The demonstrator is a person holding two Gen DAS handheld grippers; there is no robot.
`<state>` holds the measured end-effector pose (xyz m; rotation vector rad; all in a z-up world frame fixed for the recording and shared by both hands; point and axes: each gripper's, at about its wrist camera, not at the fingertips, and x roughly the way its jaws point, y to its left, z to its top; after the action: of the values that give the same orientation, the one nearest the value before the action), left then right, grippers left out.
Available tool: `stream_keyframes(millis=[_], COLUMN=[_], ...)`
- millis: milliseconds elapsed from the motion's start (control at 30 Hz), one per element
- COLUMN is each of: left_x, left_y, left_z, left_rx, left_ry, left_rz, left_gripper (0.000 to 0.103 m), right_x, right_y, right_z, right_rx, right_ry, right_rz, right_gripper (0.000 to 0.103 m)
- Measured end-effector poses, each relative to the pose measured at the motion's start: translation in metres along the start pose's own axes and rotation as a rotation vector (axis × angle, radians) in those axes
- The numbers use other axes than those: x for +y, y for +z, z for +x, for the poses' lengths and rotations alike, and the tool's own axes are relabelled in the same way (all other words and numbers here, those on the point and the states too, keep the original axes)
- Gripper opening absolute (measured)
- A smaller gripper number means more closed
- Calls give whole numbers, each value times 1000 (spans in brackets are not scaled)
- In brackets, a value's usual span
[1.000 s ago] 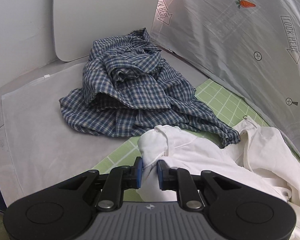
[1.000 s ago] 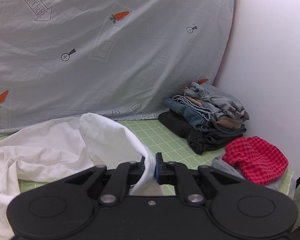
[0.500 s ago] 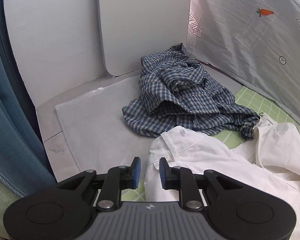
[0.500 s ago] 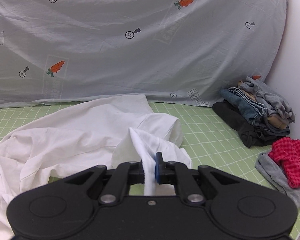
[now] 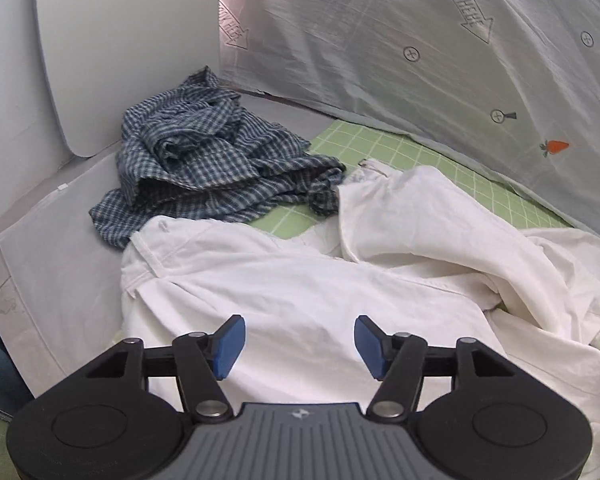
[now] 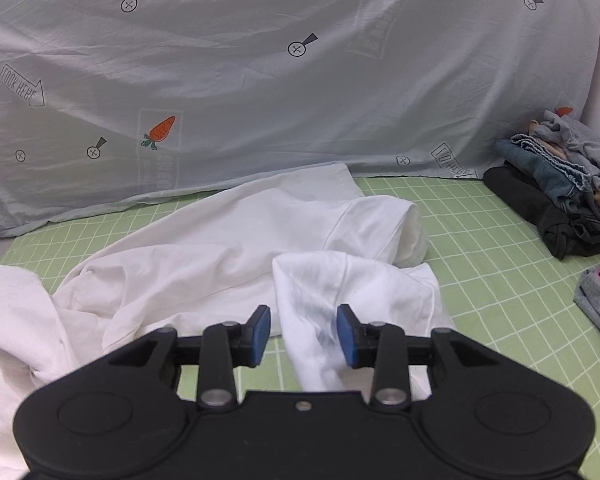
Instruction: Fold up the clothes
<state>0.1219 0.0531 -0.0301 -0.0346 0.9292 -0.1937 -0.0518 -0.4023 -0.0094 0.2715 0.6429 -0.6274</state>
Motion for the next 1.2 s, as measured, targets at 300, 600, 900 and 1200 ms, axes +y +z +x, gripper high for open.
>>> stream_keyframes(millis=[300,600,900,1200], left_x=[-74,-87,-80,-80], left_y=[-43,-49,-49,-49], left_z=[52,72,76,76], left_rx=[217,264,277,278], left_ry=[-15,93,69,61], left_rz=[173,194,150,162], left_gripper=[77,101,103,103], right_x=[-79,-148,-177,-193], right_y=[18,-6,5,-29], right_z=[-21,28,19,51], right_rx=[-98,31,-69,120], right_ry=[-26,-32,9,-137], right_rz=[166,412,514,423], right_gripper=[76,76,77,74])
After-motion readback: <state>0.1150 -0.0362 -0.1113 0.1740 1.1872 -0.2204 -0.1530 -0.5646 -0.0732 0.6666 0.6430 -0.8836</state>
